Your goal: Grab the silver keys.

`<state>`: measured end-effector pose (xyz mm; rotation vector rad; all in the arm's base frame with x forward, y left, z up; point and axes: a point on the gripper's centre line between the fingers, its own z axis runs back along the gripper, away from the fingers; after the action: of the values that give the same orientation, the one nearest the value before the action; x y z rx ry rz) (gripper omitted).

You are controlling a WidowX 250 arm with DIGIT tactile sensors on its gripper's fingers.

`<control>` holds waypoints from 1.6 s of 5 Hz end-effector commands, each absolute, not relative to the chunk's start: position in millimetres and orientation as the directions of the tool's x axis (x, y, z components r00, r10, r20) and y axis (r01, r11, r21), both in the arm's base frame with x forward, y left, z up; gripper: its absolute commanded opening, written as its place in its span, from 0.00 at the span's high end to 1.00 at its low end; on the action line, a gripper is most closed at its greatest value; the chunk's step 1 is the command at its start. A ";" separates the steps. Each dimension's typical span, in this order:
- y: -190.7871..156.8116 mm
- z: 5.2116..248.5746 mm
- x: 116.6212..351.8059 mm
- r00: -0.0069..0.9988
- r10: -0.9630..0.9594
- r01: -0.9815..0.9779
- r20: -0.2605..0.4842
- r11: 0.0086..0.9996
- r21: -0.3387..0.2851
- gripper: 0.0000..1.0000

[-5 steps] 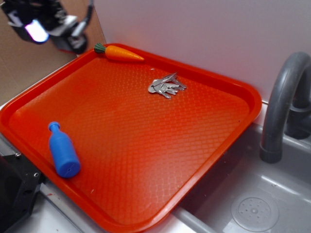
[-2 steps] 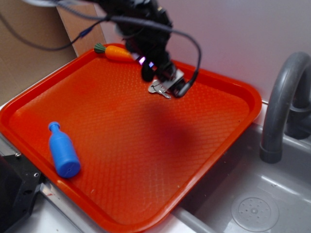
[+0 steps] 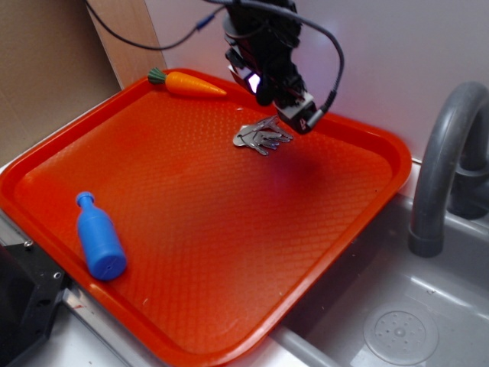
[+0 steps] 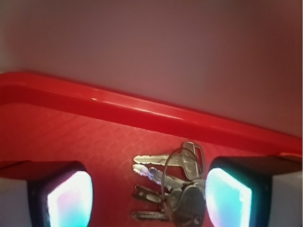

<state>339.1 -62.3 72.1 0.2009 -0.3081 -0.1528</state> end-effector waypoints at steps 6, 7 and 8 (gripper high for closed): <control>-25.6 55.2 343.3 0.967 -0.141 0.073 0.214 0.953 0.295 1.00; -18.0 84.8 336.5 0.969 -0.115 0.052 0.220 0.960 0.276 1.00; -14.9 132.6 306.5 0.984 0.009 -0.029 0.180 0.993 0.112 1.00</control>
<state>300.3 -21.0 107.2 0.1264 -0.0953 -0.0014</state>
